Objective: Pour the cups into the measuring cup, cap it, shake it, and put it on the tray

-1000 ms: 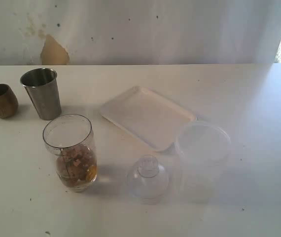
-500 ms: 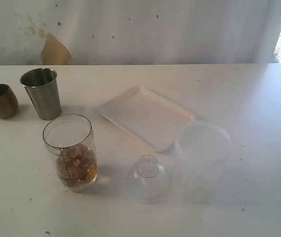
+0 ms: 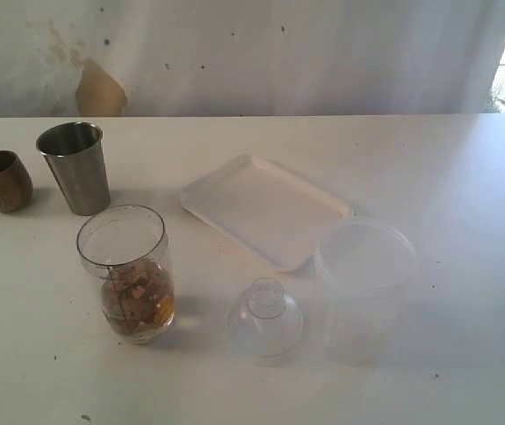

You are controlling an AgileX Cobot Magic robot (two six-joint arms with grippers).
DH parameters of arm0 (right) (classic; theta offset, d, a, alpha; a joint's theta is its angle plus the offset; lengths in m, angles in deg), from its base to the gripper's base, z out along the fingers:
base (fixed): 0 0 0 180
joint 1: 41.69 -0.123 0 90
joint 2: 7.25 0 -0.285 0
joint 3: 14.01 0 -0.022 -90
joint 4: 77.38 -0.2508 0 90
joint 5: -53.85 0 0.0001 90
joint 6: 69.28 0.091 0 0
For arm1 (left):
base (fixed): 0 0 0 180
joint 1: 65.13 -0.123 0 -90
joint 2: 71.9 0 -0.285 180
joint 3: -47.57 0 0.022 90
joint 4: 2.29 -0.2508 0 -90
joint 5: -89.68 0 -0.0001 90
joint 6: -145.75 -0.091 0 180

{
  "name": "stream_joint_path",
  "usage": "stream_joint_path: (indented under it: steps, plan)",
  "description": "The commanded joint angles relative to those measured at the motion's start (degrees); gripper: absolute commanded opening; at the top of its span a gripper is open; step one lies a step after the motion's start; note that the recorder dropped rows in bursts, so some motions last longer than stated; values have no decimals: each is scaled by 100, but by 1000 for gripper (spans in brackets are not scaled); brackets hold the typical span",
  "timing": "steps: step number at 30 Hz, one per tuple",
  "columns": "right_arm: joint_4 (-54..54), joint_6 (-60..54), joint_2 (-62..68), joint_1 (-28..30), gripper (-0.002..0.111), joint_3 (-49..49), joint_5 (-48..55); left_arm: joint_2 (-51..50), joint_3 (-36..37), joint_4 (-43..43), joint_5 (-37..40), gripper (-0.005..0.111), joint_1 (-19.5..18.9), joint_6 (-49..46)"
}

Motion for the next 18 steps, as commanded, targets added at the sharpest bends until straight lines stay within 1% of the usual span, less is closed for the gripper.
stream_joint_path:
  steps: [1, 7, 9, 13, 15, 16, 18]
  plan:
    - [25, -10, 0, 16, 0, 28, -17, 13, -7, 16, 25, 0, 11, -17]
    - [25, -10, 0, 16, 0, 28, -17, 13, -7, 16, 10, 0, 11, -17]
    - [25, -10, 0, 16, 0, 28, -17, 13, -7, 16, 146, 0, 11, -17]
    - [25, -10, 0, 16, 0, 28, -17, 13, -7, 16, 286, 0, 11, -346]
    - [25, -10, 0, 16, 0, 28, -17, 13, -7, 16, 294, 0, 11, -357]
    - [25, -10, 0, 16, 0, 28, -17, 13, -7, 225, 294, 0, 11, -515]
    - [25, -10, 0, 16, 0, 28, -17, 13, -7, 1276, 348, 0, 11, -1282]
